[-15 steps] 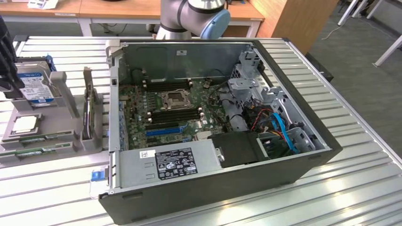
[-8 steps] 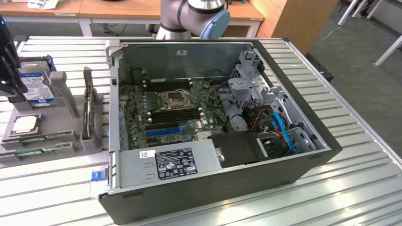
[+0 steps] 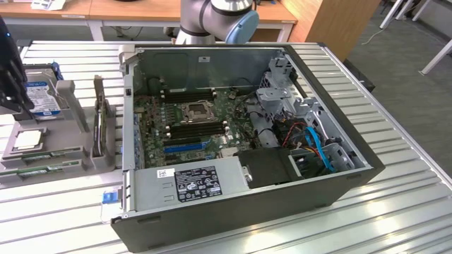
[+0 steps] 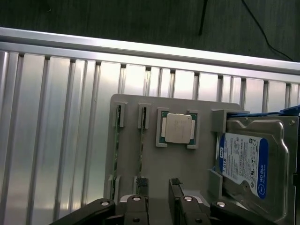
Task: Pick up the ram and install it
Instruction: 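Pick up the ram and move it above insertion slot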
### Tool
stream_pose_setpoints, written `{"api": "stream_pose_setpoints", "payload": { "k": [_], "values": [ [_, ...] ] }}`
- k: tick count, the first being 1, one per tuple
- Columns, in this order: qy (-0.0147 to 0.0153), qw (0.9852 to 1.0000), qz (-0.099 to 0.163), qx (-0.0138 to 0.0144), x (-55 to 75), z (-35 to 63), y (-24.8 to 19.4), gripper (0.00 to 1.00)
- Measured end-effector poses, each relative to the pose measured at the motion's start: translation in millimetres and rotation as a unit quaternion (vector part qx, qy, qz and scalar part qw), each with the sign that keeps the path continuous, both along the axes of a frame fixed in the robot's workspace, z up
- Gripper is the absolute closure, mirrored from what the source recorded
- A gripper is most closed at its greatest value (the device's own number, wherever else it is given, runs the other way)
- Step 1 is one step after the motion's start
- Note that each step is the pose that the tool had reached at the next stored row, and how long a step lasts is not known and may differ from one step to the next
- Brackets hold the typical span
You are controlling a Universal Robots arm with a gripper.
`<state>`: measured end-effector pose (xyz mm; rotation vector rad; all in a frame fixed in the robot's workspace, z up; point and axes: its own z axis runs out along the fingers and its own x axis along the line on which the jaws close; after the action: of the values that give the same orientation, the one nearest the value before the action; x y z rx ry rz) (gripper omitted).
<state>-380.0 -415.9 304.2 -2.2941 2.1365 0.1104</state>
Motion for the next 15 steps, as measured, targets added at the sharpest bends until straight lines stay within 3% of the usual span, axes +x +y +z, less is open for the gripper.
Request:
{"api": "stream_pose_setpoints", "payload": {
  "k": [15],
  "values": [
    [0.0000, 1.0000, 0.000, 0.0016, 0.0, -22.6, 0.0, 0.69]
  ]
}}
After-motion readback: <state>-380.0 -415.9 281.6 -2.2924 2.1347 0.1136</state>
